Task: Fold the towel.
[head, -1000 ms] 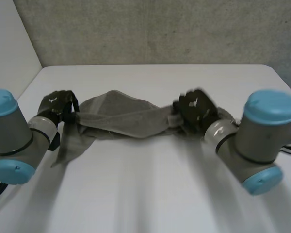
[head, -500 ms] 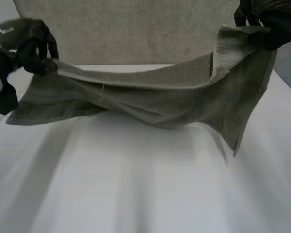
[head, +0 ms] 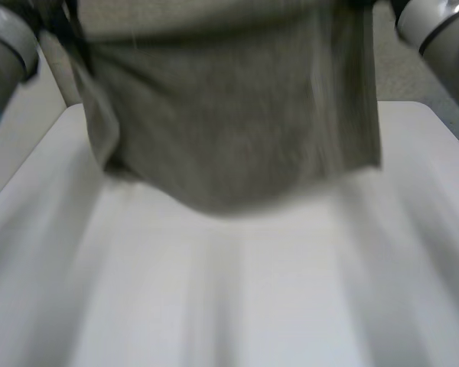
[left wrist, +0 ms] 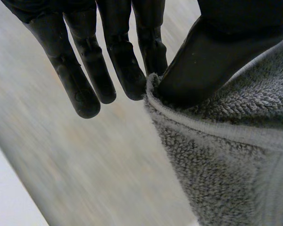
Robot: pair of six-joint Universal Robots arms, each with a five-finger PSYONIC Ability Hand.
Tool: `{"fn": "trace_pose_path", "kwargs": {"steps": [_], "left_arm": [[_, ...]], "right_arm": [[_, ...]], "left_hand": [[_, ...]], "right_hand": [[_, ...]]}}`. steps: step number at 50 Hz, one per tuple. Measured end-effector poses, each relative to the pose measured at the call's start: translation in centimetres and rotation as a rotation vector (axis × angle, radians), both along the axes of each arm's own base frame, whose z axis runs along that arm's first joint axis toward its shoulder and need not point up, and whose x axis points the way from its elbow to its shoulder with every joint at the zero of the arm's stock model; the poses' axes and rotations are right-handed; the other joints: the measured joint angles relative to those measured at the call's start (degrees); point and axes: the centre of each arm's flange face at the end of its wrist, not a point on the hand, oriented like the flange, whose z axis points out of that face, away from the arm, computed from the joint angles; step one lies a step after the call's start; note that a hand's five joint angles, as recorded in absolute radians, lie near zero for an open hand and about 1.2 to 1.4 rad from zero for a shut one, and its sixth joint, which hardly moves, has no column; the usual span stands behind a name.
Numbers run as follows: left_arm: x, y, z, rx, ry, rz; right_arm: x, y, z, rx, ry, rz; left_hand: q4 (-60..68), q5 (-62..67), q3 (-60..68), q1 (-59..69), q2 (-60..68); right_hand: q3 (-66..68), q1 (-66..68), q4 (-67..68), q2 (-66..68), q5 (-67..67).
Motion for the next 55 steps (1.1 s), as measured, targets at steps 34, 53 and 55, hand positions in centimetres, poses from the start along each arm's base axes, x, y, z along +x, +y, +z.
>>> {"fn": "trace_pose_path", "kwargs": {"steps": [34, 53, 55], "left_arm": [[1.5, 10.3, -22.7, 0.67, -0.168, -0.197], [1.2, 10.2, -26.0, 0.587, -0.294, -0.163], [1.4, 10.0, -26.1, 0.573, -0.293, -0.135]], "right_arm": [[-5.5, 5.5, -20.5, 0.573, 0.596, 0.024], [-9.1, 3.9, -23.3, 0.698, 0.292, -0.124], [-9.0, 4.0, -23.5, 0.695, 0.289, -0.121]], "left_hand": [[0.0, 0.0, 0.0, 0.0, 0.2], [-33.8, -32.2, 1.2, -28.9, -33.1], [-35.1, -33.5, 0.2, -30.0, -34.4]], "right_hand": [[0.1, 0.0, 0.2, 0.0, 0.0], [0.1, 0.0, 0.2, 0.0, 0.0], [0.1, 0.0, 0.2, 0.0, 0.0]]}}
